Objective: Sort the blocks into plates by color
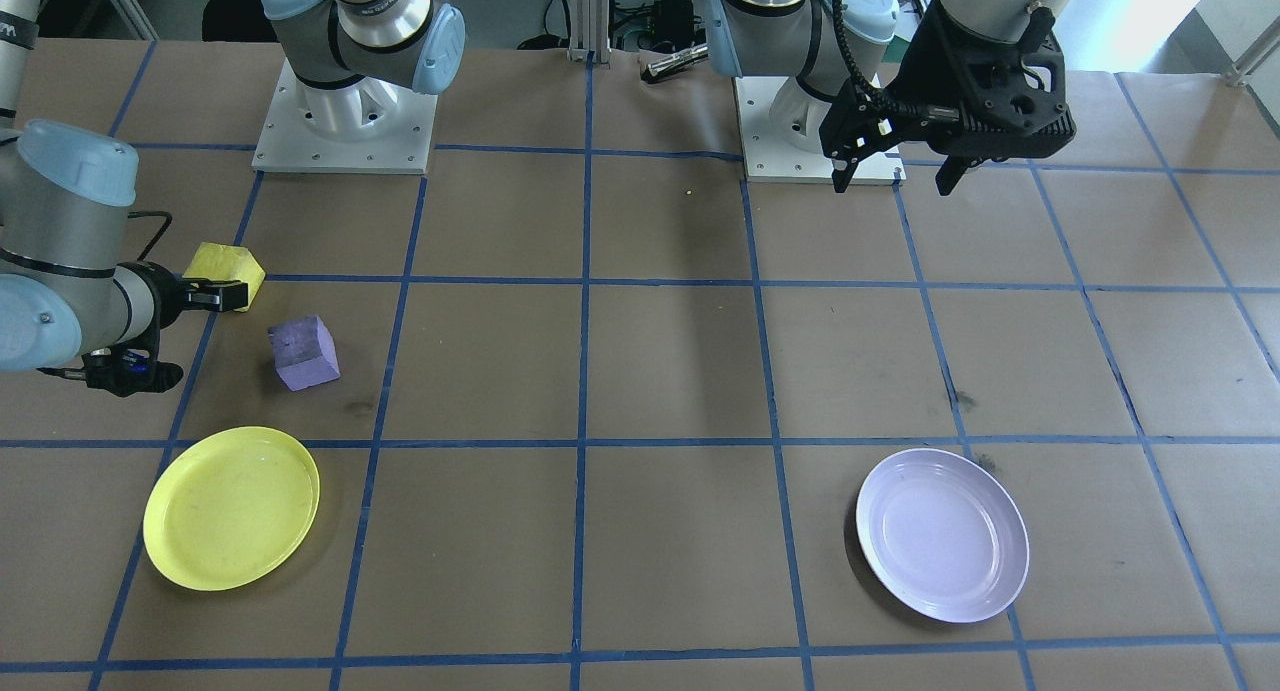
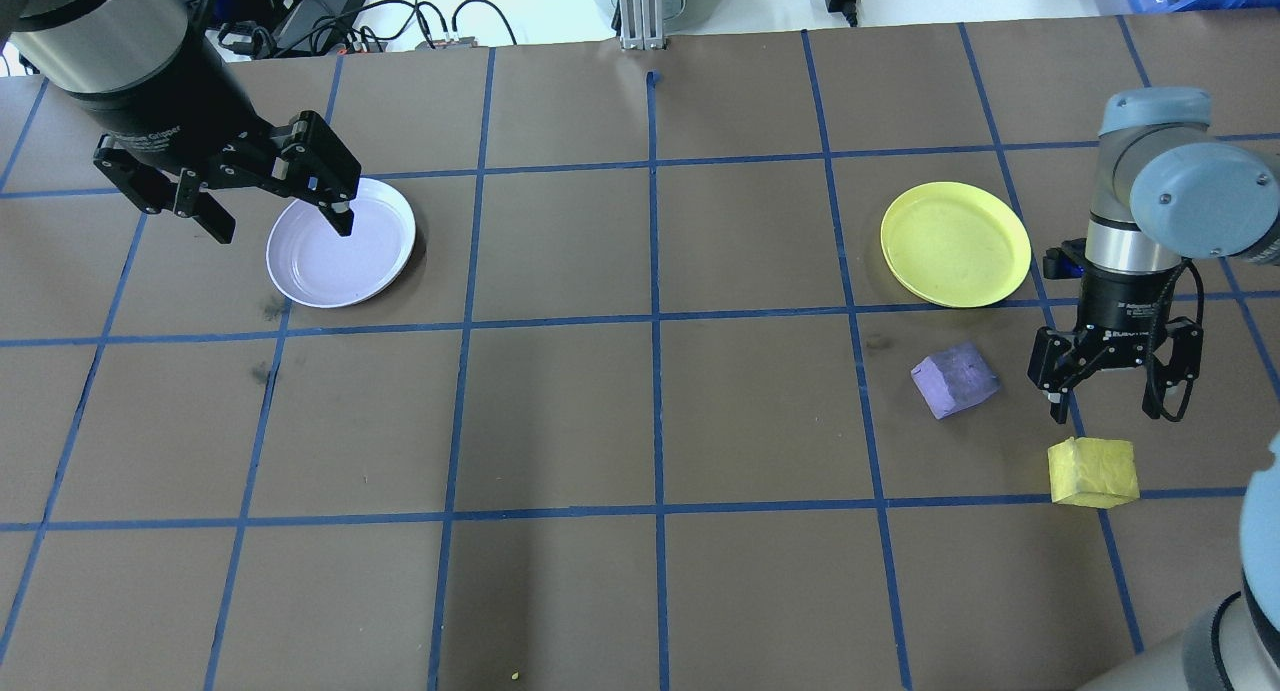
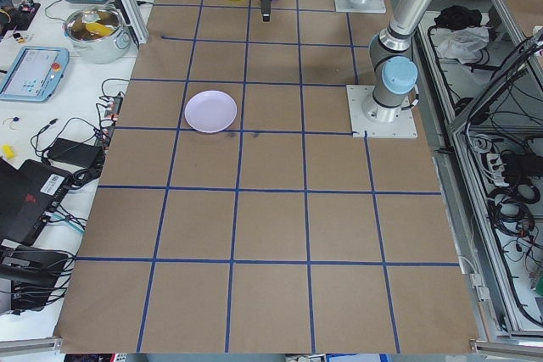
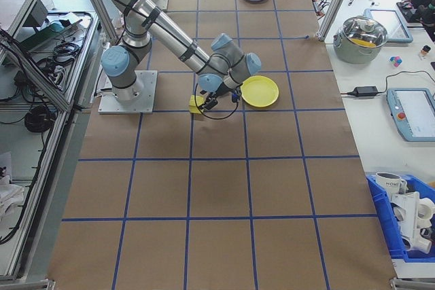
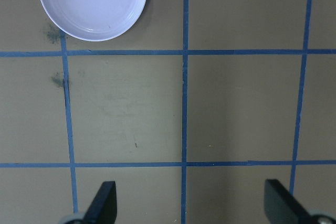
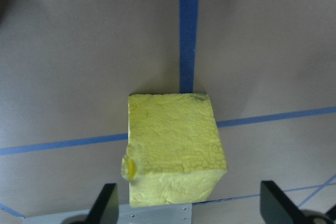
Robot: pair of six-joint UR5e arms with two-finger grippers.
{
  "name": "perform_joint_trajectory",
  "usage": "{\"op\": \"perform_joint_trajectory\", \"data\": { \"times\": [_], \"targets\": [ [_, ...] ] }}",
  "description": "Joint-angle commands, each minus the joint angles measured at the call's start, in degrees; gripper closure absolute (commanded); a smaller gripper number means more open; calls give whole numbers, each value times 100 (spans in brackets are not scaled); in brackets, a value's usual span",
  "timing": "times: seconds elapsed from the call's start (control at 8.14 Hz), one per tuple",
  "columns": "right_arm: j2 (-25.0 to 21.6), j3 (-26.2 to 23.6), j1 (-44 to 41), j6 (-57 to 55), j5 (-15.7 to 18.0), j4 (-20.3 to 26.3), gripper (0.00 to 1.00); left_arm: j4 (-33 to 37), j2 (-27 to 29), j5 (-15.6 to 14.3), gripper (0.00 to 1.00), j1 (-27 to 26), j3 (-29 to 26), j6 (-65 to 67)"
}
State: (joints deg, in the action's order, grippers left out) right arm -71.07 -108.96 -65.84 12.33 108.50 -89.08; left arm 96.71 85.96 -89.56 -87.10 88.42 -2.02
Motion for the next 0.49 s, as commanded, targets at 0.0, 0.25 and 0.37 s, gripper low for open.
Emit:
{"op": "perform_joint_trajectory", "data": {
  "times": [0.0, 0.25, 0.37],
  "targets": [
    [-21, -91, 63, -90, -65, 13, 4, -3, -1, 0, 0, 1, 0, 0],
    [32, -47, 63, -81, -83, 5, 4, 6, -1, 0, 0, 1, 0, 0],
    [49, -47, 63, -116, -92, 13, 4, -3, 8, 0, 0, 1, 9, 0]
  ]
}}
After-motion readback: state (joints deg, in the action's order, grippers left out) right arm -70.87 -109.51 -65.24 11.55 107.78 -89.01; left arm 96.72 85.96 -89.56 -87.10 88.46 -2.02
